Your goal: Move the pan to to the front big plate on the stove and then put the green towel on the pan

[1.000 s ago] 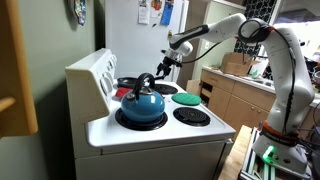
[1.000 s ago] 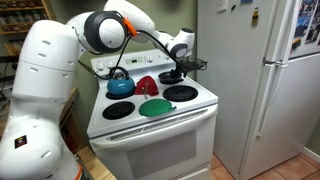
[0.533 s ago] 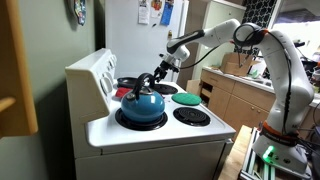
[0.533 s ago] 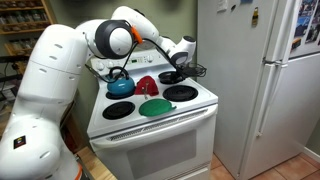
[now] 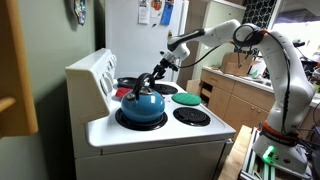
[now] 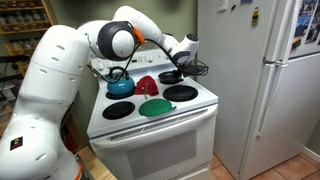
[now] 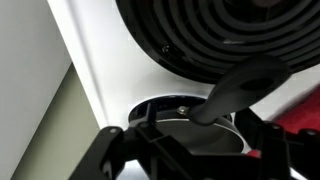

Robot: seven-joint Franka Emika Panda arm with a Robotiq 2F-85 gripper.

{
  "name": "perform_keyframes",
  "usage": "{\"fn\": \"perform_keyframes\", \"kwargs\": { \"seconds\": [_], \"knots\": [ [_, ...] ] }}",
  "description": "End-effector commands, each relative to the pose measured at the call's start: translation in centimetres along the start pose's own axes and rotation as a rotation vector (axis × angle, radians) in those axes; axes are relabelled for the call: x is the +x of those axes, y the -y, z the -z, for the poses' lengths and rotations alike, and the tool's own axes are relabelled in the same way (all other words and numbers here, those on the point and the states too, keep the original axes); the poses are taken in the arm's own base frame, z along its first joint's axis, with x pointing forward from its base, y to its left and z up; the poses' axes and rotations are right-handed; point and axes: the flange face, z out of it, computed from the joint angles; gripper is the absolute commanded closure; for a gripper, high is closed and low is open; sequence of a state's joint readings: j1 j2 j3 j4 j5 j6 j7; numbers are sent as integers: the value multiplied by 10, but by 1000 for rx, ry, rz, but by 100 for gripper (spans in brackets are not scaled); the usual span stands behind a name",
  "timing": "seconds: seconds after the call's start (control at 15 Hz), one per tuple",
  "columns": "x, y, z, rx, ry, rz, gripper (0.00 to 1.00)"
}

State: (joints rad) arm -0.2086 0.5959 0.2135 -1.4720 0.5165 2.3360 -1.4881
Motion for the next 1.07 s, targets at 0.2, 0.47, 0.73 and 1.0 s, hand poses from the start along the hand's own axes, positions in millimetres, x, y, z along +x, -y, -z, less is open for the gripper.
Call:
{"fn": "perform_keyframes", "kwargs": {
  "seconds": [0.2,0.47,0.73,1.0],
  "knots": [
    [-21,-14,34,28,-14,-27,17],
    [-33,-20,49,63,-5,-31,0],
    [-30,-23,47,41,0,-42,0],
    [-30,-23,47,42,0,-41,0]
  ]
}}
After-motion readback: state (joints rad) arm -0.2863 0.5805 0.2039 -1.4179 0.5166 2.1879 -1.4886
